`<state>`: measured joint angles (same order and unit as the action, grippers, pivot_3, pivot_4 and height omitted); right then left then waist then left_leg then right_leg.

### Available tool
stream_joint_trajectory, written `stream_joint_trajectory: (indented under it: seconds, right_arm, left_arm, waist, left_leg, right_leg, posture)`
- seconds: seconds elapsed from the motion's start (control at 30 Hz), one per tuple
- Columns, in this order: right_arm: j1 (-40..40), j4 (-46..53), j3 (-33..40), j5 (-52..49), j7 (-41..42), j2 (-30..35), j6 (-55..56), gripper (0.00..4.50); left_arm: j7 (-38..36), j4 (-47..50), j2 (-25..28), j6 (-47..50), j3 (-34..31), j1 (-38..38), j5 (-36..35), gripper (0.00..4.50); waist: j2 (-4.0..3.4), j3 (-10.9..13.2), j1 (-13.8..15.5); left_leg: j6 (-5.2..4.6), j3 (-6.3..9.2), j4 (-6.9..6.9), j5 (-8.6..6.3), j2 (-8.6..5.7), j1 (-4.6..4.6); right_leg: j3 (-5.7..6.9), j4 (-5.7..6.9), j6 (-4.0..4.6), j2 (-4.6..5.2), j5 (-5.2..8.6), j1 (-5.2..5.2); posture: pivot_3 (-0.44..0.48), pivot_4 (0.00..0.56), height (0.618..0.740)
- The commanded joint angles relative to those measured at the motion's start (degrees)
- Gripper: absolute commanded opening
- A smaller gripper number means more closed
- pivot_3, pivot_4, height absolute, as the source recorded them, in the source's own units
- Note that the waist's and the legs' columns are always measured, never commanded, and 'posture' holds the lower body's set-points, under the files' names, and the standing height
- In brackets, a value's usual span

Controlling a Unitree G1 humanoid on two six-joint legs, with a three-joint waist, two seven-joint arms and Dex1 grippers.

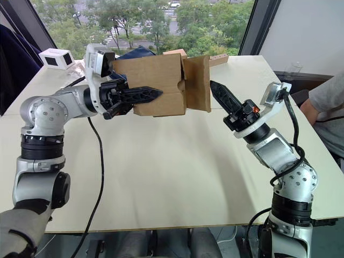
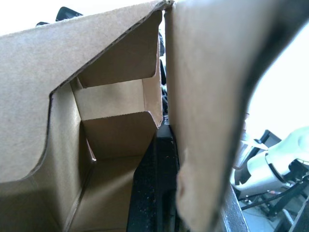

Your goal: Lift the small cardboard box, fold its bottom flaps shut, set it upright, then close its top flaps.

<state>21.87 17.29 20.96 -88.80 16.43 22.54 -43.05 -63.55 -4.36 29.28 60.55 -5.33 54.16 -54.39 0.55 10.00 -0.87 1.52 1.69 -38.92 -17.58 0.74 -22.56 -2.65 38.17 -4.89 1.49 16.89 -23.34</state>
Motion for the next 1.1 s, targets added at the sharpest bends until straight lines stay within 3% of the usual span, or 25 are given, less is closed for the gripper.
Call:
stream_joint_trajectory:
  seconds: [0.03, 1.1]
  right_arm:
    - [0.0, 1.84, 0.95, -3.21, -0.3, -0.99, 1.66, 1.57]
    - [-0.91, 4.79, -2.56, -3.31, 0.71, -1.36, 2.95, 1.57]
  left_arm:
    - [-0.38, 1.58, 0.75, -0.03, -1.01, 0.36, -0.87, 0.0]
    - [0.04, 1.62, 0.71, -0.35, -0.77, 0.1, -0.21, 0.0]
  waist:
    - [0.0, 0.0, -0.01]
    - [-0.01, 0.0, -0.03]
  left_leg:
    - [0.0, 0.0, 0.0, 0.0, -0.01, 0.0]
    - [0.0, 0.0, 0.0, 0.0, 0.0, 0.0]
  right_leg:
    - [0.0, 0.0, 0.0, 0.0, 0.0, 0.0]
    - [0.0, 0.0, 0.0, 0.0, 0.0, 0.0]
  posture:
    - [0.0, 0.15, 0.74]
    - [0.0, 0.15, 0.74]
